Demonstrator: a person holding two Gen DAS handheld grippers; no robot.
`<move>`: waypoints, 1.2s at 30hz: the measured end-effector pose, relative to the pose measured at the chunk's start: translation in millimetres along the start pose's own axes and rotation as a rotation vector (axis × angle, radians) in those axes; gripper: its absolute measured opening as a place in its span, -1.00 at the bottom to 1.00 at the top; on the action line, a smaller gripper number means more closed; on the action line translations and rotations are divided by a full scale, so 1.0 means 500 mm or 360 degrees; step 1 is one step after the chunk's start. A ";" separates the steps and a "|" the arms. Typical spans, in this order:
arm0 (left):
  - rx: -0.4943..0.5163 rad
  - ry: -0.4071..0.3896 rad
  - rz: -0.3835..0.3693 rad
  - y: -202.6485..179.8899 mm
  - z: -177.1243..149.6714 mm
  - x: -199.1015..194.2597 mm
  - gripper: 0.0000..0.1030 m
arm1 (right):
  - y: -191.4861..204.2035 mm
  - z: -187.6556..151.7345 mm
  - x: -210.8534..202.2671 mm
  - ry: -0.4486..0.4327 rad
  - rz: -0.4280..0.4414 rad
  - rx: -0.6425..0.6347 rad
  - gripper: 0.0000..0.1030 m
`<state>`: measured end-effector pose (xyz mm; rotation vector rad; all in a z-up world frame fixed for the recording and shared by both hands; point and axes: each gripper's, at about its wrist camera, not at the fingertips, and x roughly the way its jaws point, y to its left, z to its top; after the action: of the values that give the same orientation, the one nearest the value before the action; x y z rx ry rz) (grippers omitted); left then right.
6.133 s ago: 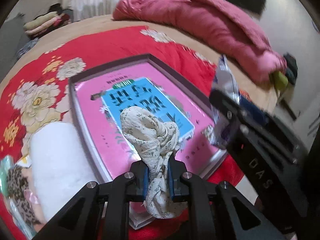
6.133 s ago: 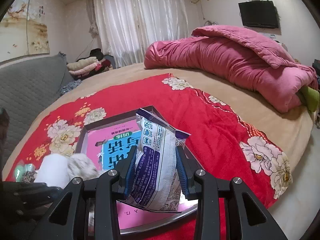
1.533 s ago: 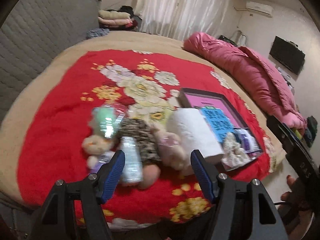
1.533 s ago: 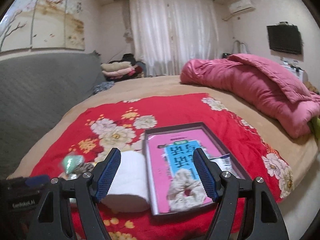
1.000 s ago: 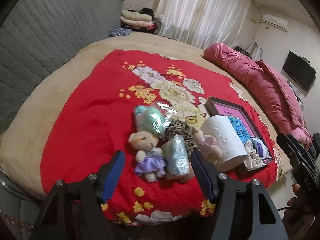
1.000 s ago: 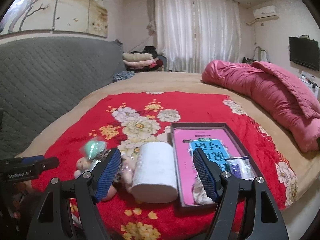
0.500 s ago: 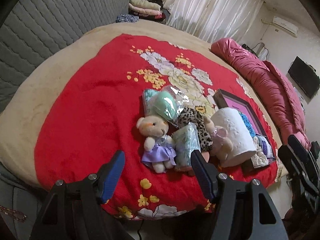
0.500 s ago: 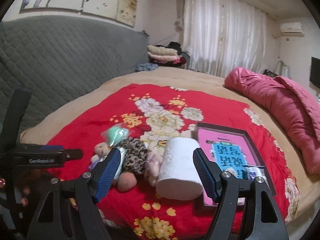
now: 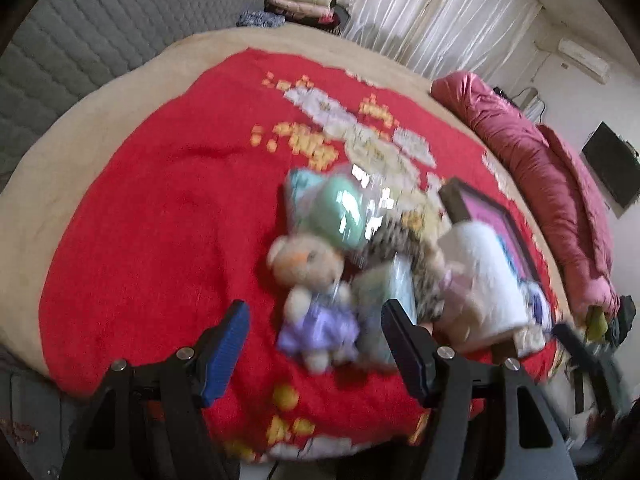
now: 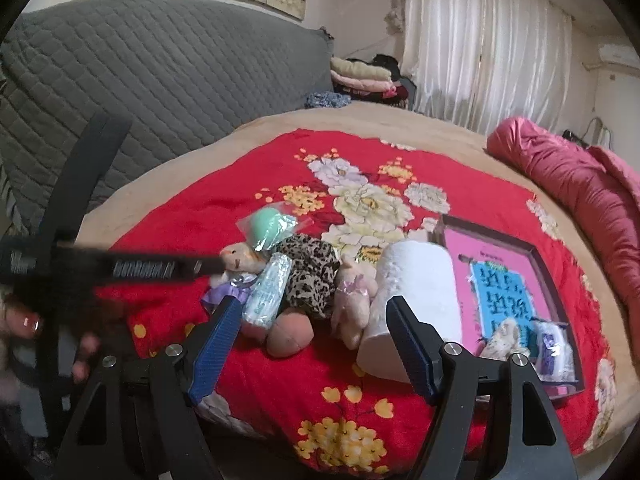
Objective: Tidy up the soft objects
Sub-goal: 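Grasp the green sponge in its plastic bag with the left tool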
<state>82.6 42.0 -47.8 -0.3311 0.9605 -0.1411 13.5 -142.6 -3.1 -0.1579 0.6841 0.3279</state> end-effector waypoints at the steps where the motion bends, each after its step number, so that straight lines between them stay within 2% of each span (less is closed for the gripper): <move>1: -0.0001 -0.0018 -0.0005 -0.004 0.013 0.003 0.31 | -0.001 -0.001 0.006 0.0016 0.0002 0.0004 0.48; 6: 0.0022 -0.0064 -0.0035 -0.016 0.075 0.028 0.31 | -0.008 -0.006 0.017 0.0041 -0.0011 0.0010 0.48; 10: -0.0042 -0.0069 -0.0071 -0.012 0.118 0.058 0.31 | -0.012 -0.010 0.027 0.0065 -0.0018 0.0017 0.48; 13: -0.0045 -0.0020 -0.0022 -0.014 0.134 0.091 0.31 | -0.015 -0.011 0.035 0.0080 -0.0021 0.0020 0.48; 18: -0.0101 0.0052 -0.0062 -0.013 0.143 0.130 0.30 | -0.014 -0.014 0.049 0.0105 -0.0029 0.0013 0.48; 22: -0.0099 0.0070 -0.0005 -0.021 0.150 0.147 0.26 | -0.012 -0.015 0.061 0.0122 -0.0038 0.0007 0.48; 24: -0.0102 0.0077 -0.0005 -0.022 0.153 0.153 0.05 | -0.011 -0.015 0.065 0.0130 -0.0042 -0.0002 0.48; 25: -0.0106 0.0077 -0.0011 -0.020 0.154 0.155 0.03 | -0.010 -0.015 0.066 0.0131 -0.0047 -0.0010 0.48; 30: -0.0129 0.0089 -0.0089 -0.008 0.150 0.167 -0.12 | 0.002 -0.004 0.085 0.0142 -0.0040 -0.0029 0.48; 36: -0.0184 0.0076 -0.0201 0.018 0.146 0.159 -0.15 | 0.032 0.006 0.107 0.0170 0.0025 -0.0018 0.48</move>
<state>187.5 45.2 -74.1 -0.4968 0.9971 -0.2097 48.6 -113.9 -35.9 -0.1818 0.7893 0.3402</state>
